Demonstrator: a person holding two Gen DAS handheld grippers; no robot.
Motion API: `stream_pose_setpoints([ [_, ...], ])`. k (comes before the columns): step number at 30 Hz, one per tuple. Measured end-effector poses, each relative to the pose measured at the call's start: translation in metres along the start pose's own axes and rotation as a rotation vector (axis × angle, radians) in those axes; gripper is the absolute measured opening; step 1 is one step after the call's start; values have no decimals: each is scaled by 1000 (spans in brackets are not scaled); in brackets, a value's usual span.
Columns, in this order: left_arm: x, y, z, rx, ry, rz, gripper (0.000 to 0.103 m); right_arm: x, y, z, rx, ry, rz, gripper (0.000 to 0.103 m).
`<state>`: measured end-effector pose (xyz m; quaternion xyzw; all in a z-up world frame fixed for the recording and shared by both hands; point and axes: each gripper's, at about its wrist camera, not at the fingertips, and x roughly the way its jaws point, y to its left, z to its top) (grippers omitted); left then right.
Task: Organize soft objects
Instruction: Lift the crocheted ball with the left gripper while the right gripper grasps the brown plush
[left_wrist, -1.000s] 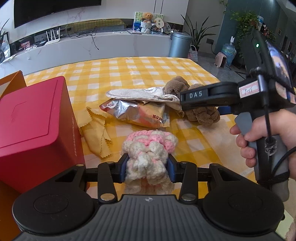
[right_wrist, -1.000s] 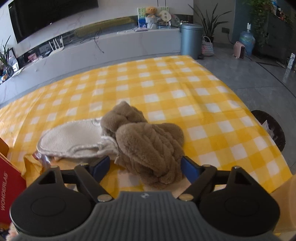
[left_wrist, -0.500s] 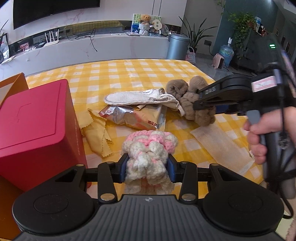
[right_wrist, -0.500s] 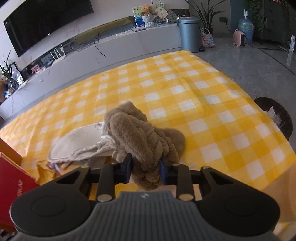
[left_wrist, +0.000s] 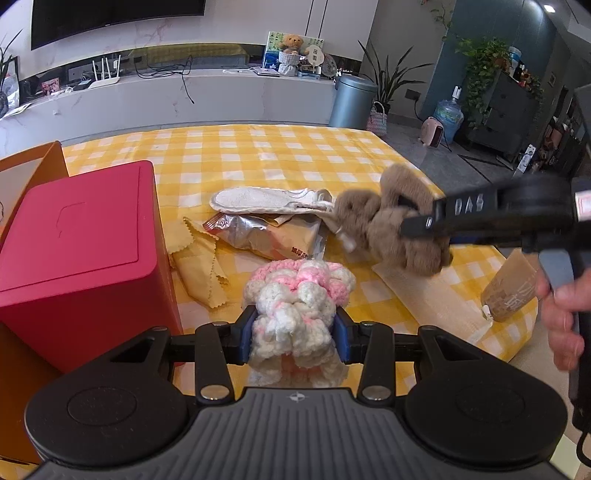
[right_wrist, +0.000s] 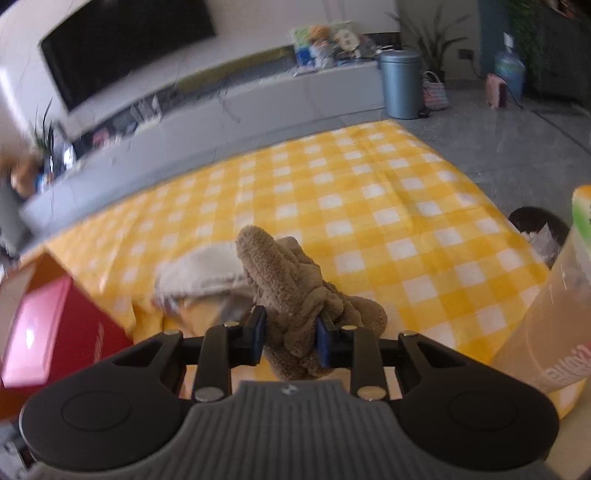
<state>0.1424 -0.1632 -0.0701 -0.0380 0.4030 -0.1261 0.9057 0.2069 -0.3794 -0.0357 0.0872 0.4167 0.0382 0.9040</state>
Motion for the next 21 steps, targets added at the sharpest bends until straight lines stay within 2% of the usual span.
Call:
stream_pose_setpoints([
  [1, -1, 1, 0, -4, -1, -2, 48, 2, 5, -3, -32, 31, -2, 29],
  [3, -1, 3, 1, -12, 1, -4, 48, 6, 11, -4, -51, 20, -14, 45],
  [4, -1, 4, 1, -16, 1, -4, 48, 8, 11, -2, -36, 8, -24, 65],
  [5, -1, 3, 1, -18, 2, -4, 48, 13, 10, 0, -21, 13, -23, 77],
  [8, 0, 4, 1, -21, 6, -6, 48, 26, 8, 4, 6, 37, -36, 81],
  [10, 2, 6, 1, -26, 8, -7, 48, 35, 7, 4, 4, 61, -77, 90],
  [13, 3, 7, 0, -27, 17, -10, 48, 49, 3, 1, -22, 110, -152, 91],
  [17, 6, 7, -1, -25, 23, -21, 48, 50, -4, -3, 30, 152, -82, 91],
  [21, 6, 6, -1, -23, 27, -25, 48, 44, 5, -9, -13, 166, -38, 91],
])
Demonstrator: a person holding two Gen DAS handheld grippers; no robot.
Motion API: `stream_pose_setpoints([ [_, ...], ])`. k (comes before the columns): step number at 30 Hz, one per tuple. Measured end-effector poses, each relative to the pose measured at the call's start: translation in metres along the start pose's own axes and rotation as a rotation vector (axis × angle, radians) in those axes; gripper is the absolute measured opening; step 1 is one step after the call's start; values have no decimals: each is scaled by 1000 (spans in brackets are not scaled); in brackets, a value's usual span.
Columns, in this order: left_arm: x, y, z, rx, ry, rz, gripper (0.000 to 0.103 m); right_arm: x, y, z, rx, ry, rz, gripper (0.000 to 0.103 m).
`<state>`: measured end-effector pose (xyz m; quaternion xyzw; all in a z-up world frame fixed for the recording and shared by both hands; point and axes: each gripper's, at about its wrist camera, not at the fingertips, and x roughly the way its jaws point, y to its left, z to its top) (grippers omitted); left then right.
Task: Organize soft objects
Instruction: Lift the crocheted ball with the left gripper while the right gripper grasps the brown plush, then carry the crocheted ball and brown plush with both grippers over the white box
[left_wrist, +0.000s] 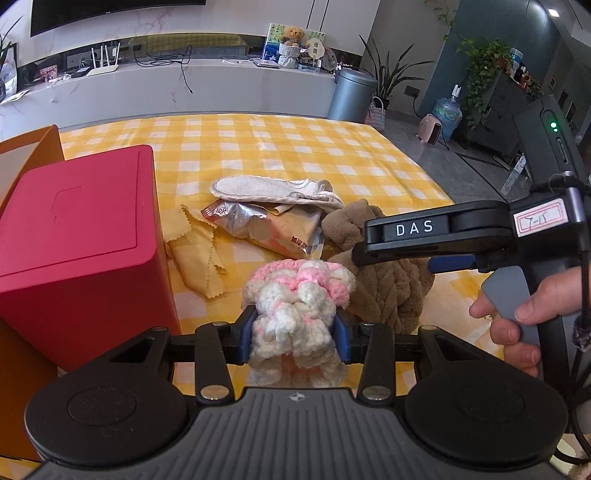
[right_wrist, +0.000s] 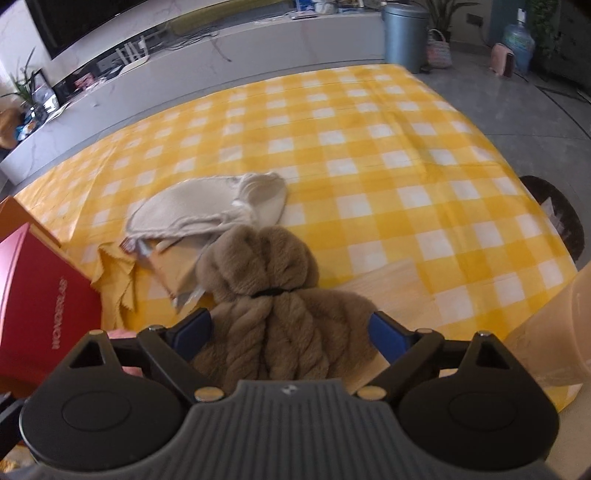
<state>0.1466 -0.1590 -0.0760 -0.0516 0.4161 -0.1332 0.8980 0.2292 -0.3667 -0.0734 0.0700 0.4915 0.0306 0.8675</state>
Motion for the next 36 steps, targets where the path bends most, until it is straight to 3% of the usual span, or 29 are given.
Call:
stream_pose_setpoints([
  [2, -1, 1, 0, -4, 0, 0, 48, -1, 4, -2, -10, 7, 23, 93],
  [6, -1, 1, 0, -6, 5, 9, 48, 18, 8, -1, -31, 66, -30, 95],
  [9, 1, 1, 0, -10, 13, 16, 48, 27, 5, -1, -23, 90, 3, 94],
  [14, -1, 0, 0, -8, 4, 11, 48, 25, 2, -2, -38, 67, 46, 67],
  [18, -4, -2, 0, -3, -1, 9, 48, 15, 3, -3, -53, 33, 32, 59],
  [23, -7, -2, 0, 2, 1, -8, 48, -16, -1, -4, -29, -58, -25, 59],
  [29, -13, -3, 3, 6, -6, -12, 48, -60, -4, 0, -1, -229, -22, 59],
  [36, -23, -2, 16, -2, -13, -56, 48, -103, 6, 3, 9, -411, 106, 59],
])
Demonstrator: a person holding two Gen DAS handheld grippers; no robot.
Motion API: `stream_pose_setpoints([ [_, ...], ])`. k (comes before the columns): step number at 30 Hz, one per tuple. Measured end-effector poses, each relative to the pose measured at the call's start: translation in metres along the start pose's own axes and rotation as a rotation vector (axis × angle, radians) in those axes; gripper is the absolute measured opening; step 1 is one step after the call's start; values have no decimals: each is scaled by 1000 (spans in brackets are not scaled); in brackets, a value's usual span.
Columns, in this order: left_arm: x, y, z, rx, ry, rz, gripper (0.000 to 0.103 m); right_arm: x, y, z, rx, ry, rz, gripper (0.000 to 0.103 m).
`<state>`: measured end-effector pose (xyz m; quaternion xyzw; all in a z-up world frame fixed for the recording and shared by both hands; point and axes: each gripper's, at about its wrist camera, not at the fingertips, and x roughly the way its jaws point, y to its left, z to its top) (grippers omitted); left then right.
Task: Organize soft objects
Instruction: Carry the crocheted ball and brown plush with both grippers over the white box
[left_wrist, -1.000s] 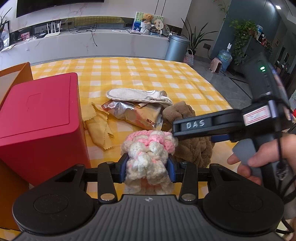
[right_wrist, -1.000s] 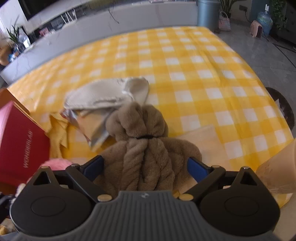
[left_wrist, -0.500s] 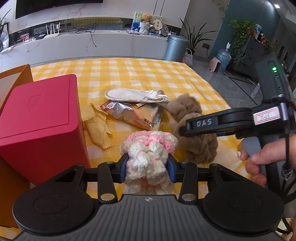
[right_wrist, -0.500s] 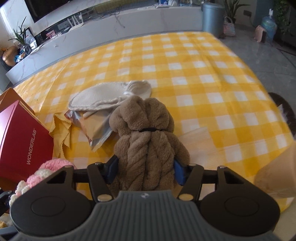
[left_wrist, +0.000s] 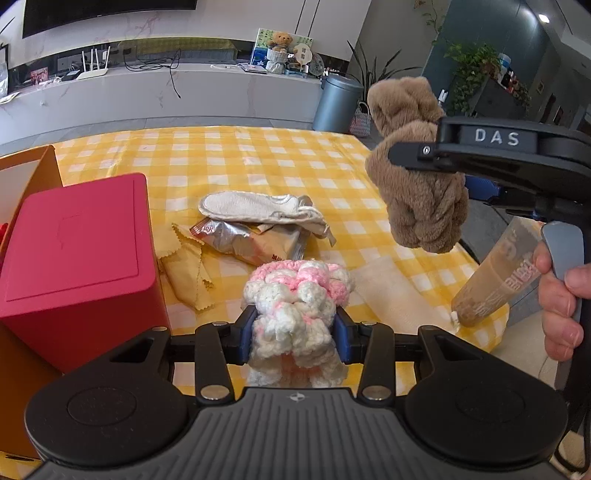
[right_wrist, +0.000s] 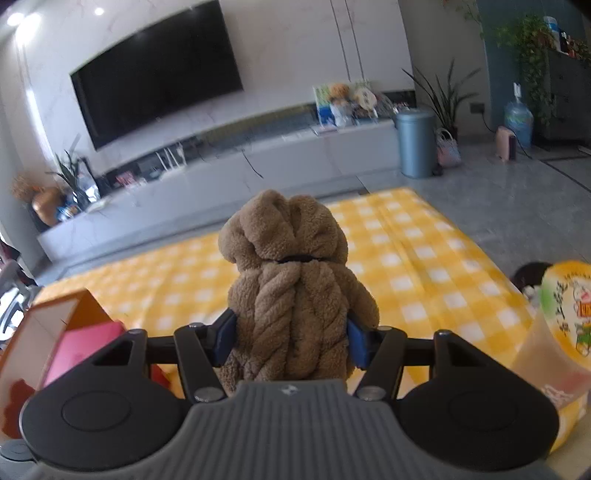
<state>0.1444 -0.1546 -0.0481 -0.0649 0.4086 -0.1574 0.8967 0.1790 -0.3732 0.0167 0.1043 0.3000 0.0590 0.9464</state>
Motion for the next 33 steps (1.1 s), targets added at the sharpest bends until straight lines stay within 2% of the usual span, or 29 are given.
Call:
stream_pose_setpoints([
  [6, -26, 4, 16, -4, -36, -41, 48, -20, 14, 10, 43, -94, 112, 59],
  [9, -46, 7, 28, 22, -68, -49, 48, -32, 17, 14, 91, -143, 195, 59],
  [13, -79, 18, 44, 45, -131, -16, 48, -47, 26, 20, 120, -208, 303, 59],
  [16, -104, 30, 52, 73, -165, 28, 48, -52, 38, 22, 114, -229, 339, 59],
  [20, -130, 53, 55, 81, -191, 104, 48, -52, 60, 23, 82, -231, 386, 59],
  [25, -152, 94, 48, 15, -205, 191, 48, -47, 100, 23, 32, -215, 459, 59],
  [30, -162, 142, 39, -102, -218, 210, 48, -34, 150, 16, 21, -180, 525, 59],
  [33, -163, 175, 38, -172, -236, 179, 48, -18, 181, 5, -29, -125, 564, 59],
])
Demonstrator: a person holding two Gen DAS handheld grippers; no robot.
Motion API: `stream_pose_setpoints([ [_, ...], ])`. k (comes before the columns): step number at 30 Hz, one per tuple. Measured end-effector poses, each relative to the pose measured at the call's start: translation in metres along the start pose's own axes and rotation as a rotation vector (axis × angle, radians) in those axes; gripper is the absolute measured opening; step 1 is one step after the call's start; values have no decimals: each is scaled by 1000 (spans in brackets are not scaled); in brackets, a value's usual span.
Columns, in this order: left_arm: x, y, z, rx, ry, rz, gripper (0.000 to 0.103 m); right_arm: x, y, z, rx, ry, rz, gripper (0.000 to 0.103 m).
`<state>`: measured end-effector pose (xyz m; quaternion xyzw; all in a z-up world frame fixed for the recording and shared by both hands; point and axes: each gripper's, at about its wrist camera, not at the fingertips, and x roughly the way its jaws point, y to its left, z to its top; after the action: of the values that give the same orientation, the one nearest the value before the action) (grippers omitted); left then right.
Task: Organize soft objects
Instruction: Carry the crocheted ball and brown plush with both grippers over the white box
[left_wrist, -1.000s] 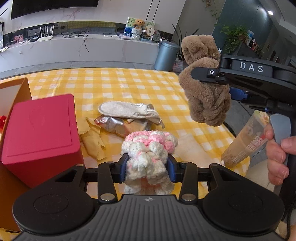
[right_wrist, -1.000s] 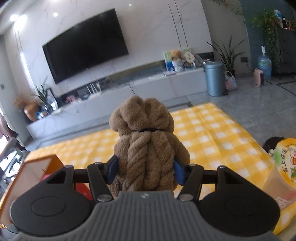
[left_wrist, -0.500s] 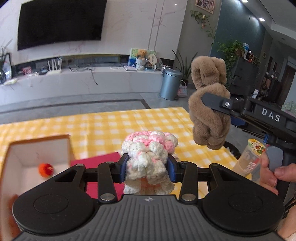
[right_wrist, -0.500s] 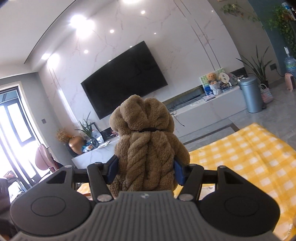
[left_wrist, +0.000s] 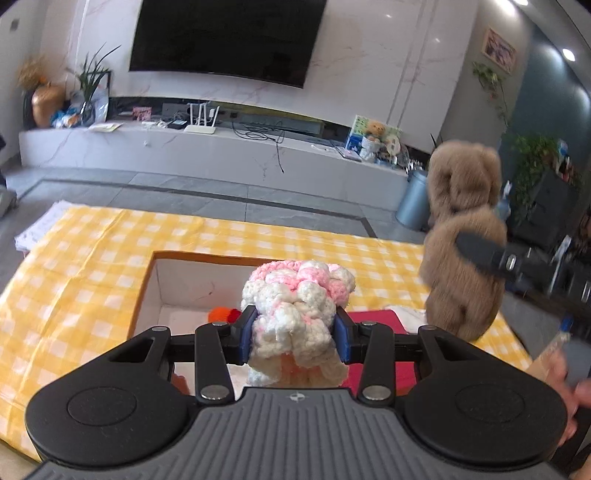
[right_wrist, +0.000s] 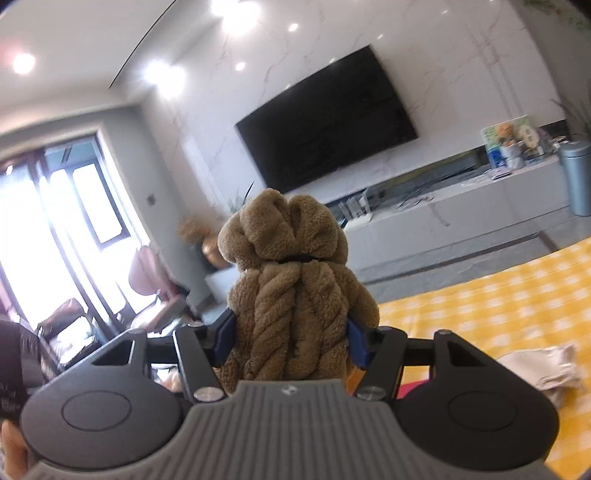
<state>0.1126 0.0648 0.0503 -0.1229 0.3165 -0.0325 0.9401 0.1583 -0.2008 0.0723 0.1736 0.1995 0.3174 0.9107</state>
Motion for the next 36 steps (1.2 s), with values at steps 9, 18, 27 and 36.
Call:
stream_pose_setpoints([
  [9, 3, 82, 9, -133, -32, 12, 48, 86, 24, -46, -15, 237, -44, 59],
  [18, 8, 125, -3, -166, -7, -66, 48, 153, 60, -83, -37, 390, -106, 59],
  [27, 16, 161, -10, -257, 26, -55, 48, 208, 56, -110, 191, 496, -162, 59],
  [36, 13, 176, -7, -331, 12, -70, 48, 252, 56, -120, 195, 521, -271, 59],
])
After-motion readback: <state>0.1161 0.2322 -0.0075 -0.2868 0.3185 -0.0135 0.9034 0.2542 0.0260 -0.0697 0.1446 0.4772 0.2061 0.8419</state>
